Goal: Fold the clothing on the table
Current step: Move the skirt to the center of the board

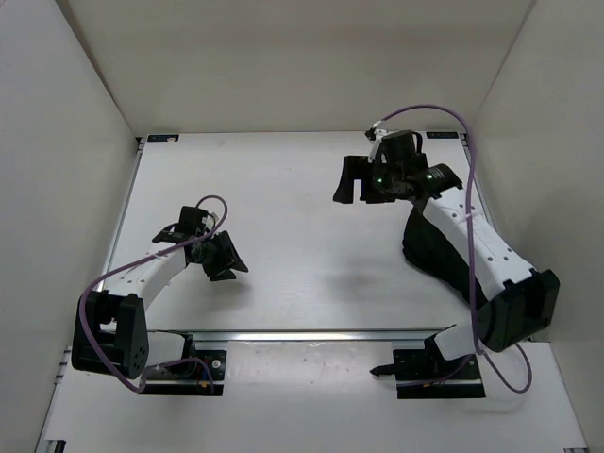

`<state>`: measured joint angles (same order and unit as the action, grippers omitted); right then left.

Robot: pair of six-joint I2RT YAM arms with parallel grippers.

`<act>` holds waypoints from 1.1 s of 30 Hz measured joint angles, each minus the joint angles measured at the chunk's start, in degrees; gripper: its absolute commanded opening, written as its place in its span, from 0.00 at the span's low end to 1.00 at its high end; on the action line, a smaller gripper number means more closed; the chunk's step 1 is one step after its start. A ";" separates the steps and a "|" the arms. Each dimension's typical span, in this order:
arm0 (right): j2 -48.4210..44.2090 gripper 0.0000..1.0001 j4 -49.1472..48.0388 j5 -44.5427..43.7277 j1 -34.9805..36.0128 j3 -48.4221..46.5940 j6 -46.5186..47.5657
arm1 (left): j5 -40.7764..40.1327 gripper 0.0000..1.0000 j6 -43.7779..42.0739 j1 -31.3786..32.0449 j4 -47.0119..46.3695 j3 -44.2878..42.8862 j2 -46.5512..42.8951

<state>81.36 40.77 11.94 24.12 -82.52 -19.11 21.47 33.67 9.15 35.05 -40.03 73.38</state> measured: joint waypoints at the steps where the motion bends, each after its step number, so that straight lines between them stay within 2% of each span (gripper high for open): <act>1: 1.38 0.90 0.20 0.74 -0.28 -0.15 -0.02 | -0.02 0.54 0.00 -0.04 0.09 0.00 0.00; 4: 5.75 0.99 1.05 3.80 -3.50 -0.42 0.20 | -0.07 0.54 -0.15 -0.39 0.37 0.00 0.00; 7: 7.10 1.00 3.28 2.27 -7.04 0.42 0.94 | -0.07 0.54 -0.17 -0.39 0.28 0.02 0.00; 12: 5.57 0.99 7.50 -12.44 -11.72 3.65 4.39 | -0.02 0.54 0.04 -0.04 -0.26 0.37 0.02; 15: 4.11 0.99 9.31 -19.04 -20.17 9.90 6.38 | -0.02 0.54 0.22 0.15 -0.87 0.83 0.02; 19: 3.76 0.99 8.85 -24.28 -29.55 18.58 7.39 | 0.00 0.53 0.46 0.22 -1.05 1.18 0.04; 22: 3.76 0.97 8.04 -25.05 -31.82 24.30 7.72 | -0.02 0.54 0.66 0.48 -1.16 1.20 0.24; 23: 3.80 0.75 7.52 -25.03 -31.61 26.12 7.82 | -0.02 0.54 0.66 0.50 -1.18 1.20 0.28; 24: 3.98 0.26 7.32 -25.00 -31.21 26.95 8.41 | -0.02 0.54 0.70 0.52 -1.20 1.20 0.28; 25: 4.31 0.01 7.19 -24.92 -30.71 27.28 8.63 | -0.02 0.53 0.70 0.57 -1.20 1.20 0.28; 30: 5.07 0.00 7.17 -21.11 -25.09 24.44 8.17 | -0.04 0.54 0.87 0.74 -1.18 1.20 0.28; 33: 3.30 0.00 4.90 -10.23 -19.63 18.25 7.28 | 0.13 0.53 1.11 0.72 -1.27 1.20 0.28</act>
<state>84.66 45.67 1.72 4.49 -64.27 -11.84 21.61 34.79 9.87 33.78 -38.83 73.67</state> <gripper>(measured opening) 0.021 0.538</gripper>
